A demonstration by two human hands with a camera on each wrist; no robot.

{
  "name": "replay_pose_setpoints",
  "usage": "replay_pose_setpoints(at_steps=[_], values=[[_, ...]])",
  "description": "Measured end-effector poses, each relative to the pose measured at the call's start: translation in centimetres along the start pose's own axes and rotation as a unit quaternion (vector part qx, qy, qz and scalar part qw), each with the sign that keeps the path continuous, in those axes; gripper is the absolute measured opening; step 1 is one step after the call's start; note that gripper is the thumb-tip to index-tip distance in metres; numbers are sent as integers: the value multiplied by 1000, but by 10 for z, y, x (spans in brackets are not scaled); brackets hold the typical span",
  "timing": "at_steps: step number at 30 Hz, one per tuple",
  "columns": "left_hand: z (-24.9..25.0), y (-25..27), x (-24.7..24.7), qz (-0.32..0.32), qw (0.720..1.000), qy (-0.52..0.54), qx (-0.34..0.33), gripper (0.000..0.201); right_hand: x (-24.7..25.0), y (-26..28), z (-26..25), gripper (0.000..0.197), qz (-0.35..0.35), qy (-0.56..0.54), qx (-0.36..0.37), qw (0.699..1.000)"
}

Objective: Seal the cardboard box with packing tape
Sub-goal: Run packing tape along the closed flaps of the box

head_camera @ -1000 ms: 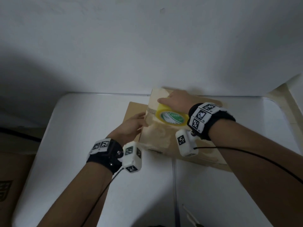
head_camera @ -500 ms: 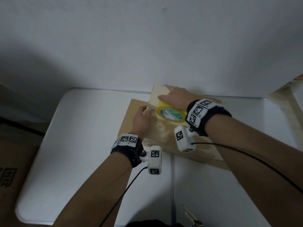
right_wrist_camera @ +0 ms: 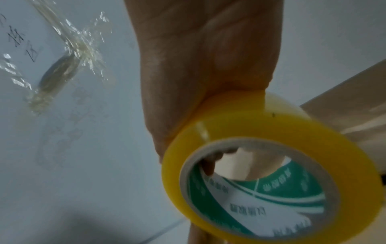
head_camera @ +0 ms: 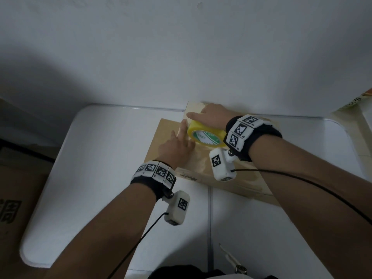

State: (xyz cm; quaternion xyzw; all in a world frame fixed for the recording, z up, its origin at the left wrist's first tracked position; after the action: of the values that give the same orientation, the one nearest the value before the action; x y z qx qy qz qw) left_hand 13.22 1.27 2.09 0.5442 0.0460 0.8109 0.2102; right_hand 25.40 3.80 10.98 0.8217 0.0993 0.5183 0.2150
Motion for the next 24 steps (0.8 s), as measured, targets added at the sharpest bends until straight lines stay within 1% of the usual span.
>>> replay_pose_setpoints(at_steps=[1, 3, 4, 6, 7, 8, 9, 11, 12, 14, 16, 18, 20, 21, 22, 23, 24], values=[[4, 0, 2, -19, 998, -63, -16, 59, 4, 2, -1, 67, -4, -8, 8, 1000], [16, 6, 2, -71, 978, -187, -53, 52, 10, 7, 3, 65, -15, -47, 16, 999], [23, 9, 4, -79, 970, -219, -66, 54, 11, 9, 7, 64, -23, -60, 22, 998], [31, 10, 4, -69, 958, -262, -95, 55, 7, 15, 19, 65, -32, -72, 25, 997], [29, 9, 4, -74, 956, -269, -91, 56, 7, 18, 23, 66, -24, -71, 26, 997], [22, 3, 4, -81, 964, -245, -66, 56, 7, 21, 27, 67, -11, -63, 26, 998], [13, -2, 0, -102, 967, -228, -43, 57, 7, 22, 29, 68, 2, -50, 27, 998], [7, -5, -8, -142, 969, -201, -31, 54, 8, 25, 29, 72, 16, -25, 26, 999], [6, -3, -10, -158, 966, -205, -23, 53, 10, 27, 30, 74, 20, -9, 25, 999], [3, -1, -6, -165, 969, -183, 14, 62, 16, 33, 40, 77, 32, 35, 17, 999], [2, -1, -4, -161, 974, -157, 26, 72, 22, 42, 58, 79, 37, 62, -7, 997], [0, 0, -6, -173, 975, -132, 43, 75, 25, 49, 71, 77, 31, 44, -12, 998], [-1, 3, -8, -185, 974, -122, 54, 81, 27, 52, 78, 64, 32, 0, 2, 999], [-1, 4, -8, -180, 975, -119, 58, 85, 28, 54, 81, 61, 37, -21, 0, 999], [0, 3, -6, -160, 978, -123, 60, 88, 27, 57, 86, 62, 39, -35, -11, 999], [3, 3, -3, -130, 981, -133, 49, 91, 26, 60, 89, 66, 41, -43, -20, 998], [9, 3, 0, -97, 983, -156, 23, 94, 23, 62, 92, 69, 41, -43, -27, 998]])
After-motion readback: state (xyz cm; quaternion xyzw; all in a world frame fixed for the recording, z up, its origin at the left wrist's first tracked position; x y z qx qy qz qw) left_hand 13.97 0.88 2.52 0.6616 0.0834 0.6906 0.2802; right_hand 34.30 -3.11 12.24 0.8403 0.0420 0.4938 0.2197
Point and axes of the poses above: each hand's wrist, its own y-axis away from the middle knuckle, its own x-axis out of the back of the hand, z = x × y, the point moved 10 cm from there along -y, towards the middle knuckle, and after that the axes turned 2 degrees about z, right-handed, at the moved point
